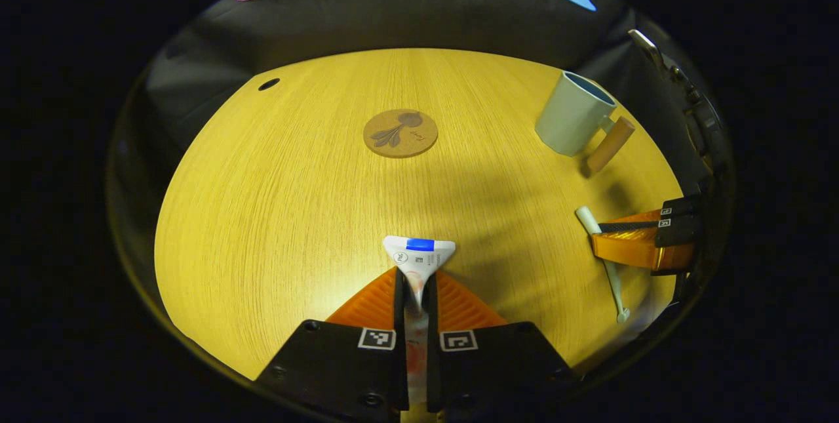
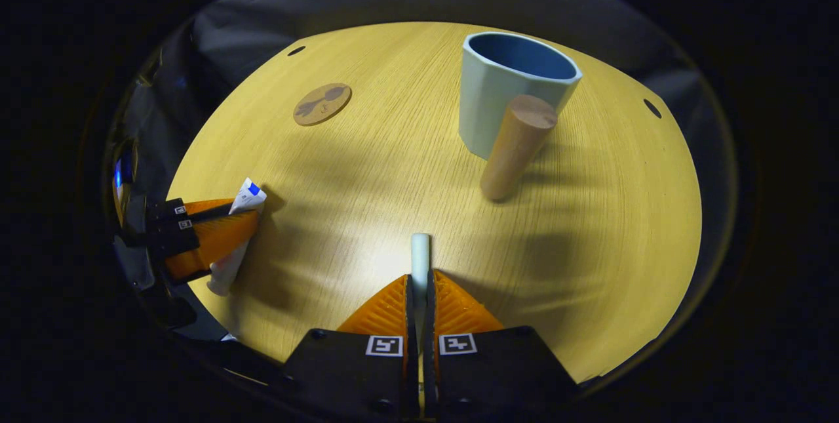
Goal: Put the toothbrush and toothpaste on the desktop into the cup, then pick up the cup and place it on the coaster on the desktop.
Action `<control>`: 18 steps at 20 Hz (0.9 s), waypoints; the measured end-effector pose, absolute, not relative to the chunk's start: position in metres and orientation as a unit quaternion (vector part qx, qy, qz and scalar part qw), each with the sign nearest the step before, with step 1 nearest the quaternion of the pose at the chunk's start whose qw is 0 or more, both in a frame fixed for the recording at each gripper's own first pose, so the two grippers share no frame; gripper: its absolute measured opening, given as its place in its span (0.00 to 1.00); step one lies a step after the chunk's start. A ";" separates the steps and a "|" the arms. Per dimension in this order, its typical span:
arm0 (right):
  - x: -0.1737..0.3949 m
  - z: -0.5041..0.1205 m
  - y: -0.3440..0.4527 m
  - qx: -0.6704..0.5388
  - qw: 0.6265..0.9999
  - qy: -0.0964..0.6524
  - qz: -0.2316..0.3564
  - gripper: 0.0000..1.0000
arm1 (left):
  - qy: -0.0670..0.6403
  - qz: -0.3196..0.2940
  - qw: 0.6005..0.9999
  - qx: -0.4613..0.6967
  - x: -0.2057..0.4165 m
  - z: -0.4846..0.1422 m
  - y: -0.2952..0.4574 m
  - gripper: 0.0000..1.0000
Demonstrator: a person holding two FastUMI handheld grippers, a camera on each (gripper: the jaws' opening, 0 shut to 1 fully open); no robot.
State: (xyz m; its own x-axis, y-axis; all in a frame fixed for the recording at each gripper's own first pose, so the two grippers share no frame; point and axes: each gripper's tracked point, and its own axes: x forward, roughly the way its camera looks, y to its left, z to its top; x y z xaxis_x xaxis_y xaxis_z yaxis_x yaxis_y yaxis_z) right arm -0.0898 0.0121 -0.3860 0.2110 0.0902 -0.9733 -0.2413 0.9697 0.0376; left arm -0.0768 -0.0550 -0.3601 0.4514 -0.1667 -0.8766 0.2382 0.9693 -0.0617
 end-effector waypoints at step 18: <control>-0.055 -0.322 0.029 0.024 0.854 0.502 0.134 0.06 | 0.357 -0.137 0.924 0.020 -0.057 -0.270 -0.063 0.00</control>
